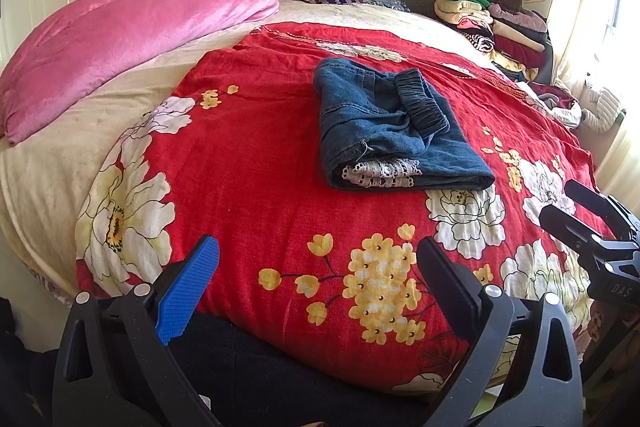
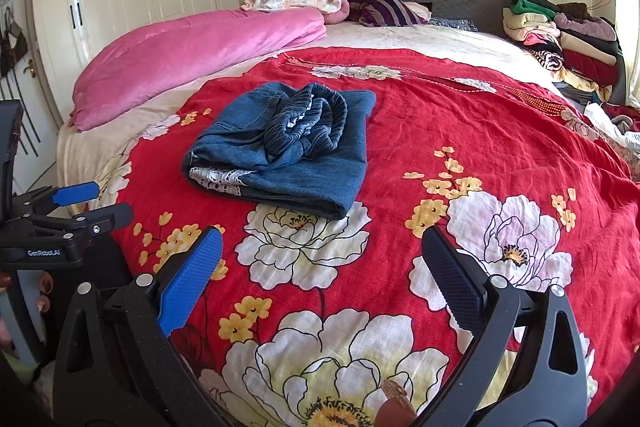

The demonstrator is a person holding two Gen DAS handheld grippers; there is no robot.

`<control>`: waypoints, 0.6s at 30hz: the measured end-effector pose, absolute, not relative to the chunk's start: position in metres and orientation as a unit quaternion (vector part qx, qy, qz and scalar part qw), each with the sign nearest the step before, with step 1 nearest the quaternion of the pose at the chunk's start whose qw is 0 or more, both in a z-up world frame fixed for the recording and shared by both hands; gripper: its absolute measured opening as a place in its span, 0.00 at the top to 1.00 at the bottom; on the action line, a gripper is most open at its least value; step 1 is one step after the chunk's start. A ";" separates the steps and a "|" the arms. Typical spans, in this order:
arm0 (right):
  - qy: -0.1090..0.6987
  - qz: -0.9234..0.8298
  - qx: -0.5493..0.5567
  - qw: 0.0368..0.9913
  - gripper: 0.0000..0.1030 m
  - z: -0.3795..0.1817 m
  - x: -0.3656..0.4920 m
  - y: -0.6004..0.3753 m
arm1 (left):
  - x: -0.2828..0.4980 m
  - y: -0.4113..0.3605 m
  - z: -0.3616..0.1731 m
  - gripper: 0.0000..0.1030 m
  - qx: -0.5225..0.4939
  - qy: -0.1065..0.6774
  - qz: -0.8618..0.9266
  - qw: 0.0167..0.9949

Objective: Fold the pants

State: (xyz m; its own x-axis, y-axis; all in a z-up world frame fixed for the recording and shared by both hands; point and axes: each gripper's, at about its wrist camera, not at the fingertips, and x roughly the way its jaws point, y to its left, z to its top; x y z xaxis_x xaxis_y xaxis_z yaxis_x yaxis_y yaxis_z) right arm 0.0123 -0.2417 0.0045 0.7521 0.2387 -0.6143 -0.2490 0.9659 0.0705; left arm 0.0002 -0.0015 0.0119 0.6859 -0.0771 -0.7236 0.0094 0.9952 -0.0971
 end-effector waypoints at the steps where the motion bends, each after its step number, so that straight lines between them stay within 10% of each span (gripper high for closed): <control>1: 0.327 0.130 -0.008 0.936 0.09 0.004 0.013 -0.242 | 0.000 -0.001 0.012 0.04 -0.043 0.396 -0.024 0.917; 18: 0.331 0.128 -0.008 0.935 0.09 0.003 0.014 -0.242 | -0.001 -0.002 0.012 0.04 -0.042 0.396 -0.023 0.917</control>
State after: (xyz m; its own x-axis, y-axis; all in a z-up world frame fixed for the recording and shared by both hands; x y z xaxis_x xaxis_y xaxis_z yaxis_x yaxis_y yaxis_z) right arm 0.0135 -0.2424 0.0034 0.7483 0.2345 -0.6205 -0.2453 0.9669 0.0695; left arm -0.0008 -0.0024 0.0122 0.6858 -0.0747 -0.7239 0.0082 0.9954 -0.0950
